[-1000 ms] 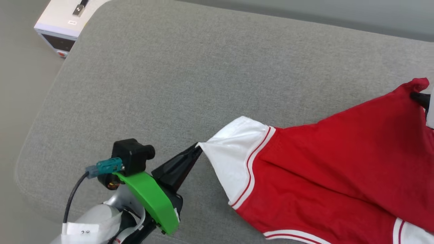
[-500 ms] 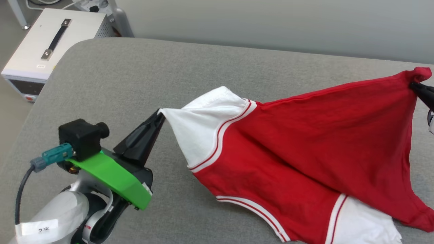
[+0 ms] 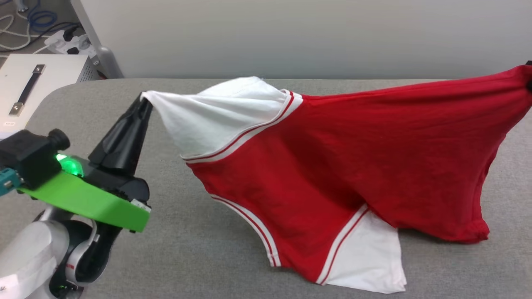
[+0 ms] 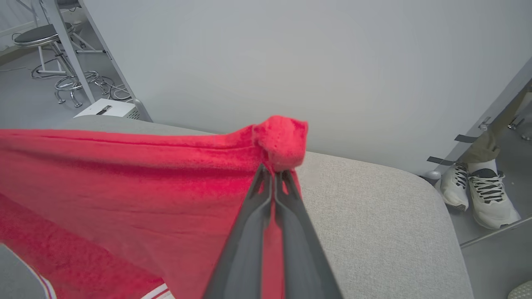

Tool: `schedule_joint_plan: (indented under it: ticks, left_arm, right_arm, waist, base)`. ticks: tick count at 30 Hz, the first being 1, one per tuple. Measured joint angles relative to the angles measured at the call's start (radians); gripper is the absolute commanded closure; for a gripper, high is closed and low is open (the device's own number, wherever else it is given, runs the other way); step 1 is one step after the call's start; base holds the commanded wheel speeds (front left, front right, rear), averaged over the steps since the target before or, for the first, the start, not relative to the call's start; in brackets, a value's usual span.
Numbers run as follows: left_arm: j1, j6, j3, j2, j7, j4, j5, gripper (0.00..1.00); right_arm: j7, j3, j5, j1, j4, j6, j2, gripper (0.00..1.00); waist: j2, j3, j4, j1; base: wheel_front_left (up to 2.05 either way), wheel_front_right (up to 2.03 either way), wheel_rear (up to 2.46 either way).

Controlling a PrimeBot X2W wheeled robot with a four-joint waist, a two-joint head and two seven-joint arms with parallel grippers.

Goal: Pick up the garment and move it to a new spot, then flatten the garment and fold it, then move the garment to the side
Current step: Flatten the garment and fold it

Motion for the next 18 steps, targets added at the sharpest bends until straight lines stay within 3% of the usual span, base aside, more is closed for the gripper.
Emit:
schedule_joint_plan:
  ticks: [10, 18]
  left_arm:
    - [-0.069, 0.013, 0.133, 0.026, -0.074, -0.048, -0.010, 1.00]
    - [-0.182, 0.019, 0.174, 0.043, -0.051, -0.087, -0.018, 1.00]
  right_arm:
    - [-0.053, -0.075, 0.044, 0.011, -0.091, 0.001, -0.028, 1.00]
    - [-0.124, -0.089, 0.067, -0.034, -0.110, 0.001, -0.028, 1.00]
  waist:
    - [0.0000, -0.021, -0.048, 0.0000]
    - [0.0000, -0.011, -0.061, 0.0000]
  base:
    - [0.00, 0.00, 0.00]
    - [0.00, 0.00, 0.00]
